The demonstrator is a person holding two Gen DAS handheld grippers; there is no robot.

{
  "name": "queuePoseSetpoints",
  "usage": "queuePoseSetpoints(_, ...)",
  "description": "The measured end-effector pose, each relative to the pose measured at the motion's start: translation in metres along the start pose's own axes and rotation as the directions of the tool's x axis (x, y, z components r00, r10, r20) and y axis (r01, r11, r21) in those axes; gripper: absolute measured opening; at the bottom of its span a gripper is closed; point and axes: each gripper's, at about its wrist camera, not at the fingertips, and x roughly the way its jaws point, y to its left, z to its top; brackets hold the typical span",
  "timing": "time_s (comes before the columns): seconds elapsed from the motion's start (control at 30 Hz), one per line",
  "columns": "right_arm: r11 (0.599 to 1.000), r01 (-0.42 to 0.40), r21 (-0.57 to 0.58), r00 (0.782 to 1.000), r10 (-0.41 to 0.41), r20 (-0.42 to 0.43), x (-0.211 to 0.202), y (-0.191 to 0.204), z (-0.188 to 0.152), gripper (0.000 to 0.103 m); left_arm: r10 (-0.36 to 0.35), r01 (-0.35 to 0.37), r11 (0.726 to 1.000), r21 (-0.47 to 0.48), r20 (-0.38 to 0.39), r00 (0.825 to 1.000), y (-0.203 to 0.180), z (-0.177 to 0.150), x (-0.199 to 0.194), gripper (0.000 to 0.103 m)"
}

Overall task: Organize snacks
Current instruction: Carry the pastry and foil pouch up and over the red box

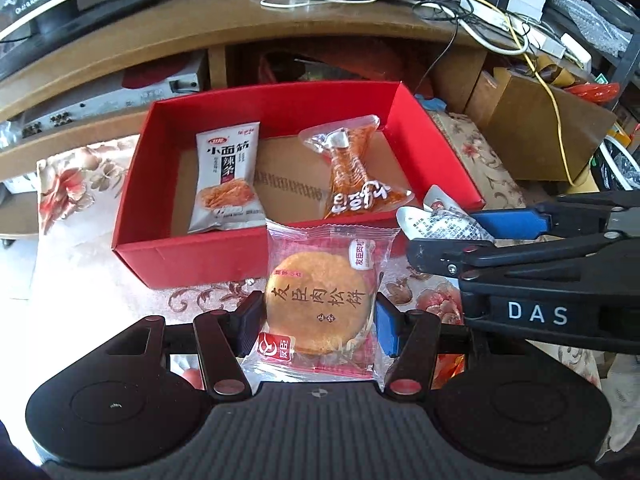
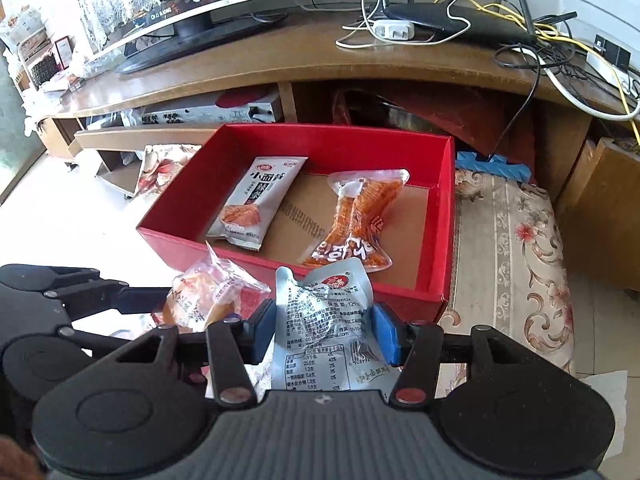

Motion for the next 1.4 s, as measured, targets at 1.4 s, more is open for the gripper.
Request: queuePoseSetpoints(1.4,0.996,0.059,0.073,0.996,-0.064,0.063,0.036,-0.013,0.043,0.048,0.171,-0.170,0.985,-0.016,0.094,0.981,0.020,0.048,0.022,0.063)
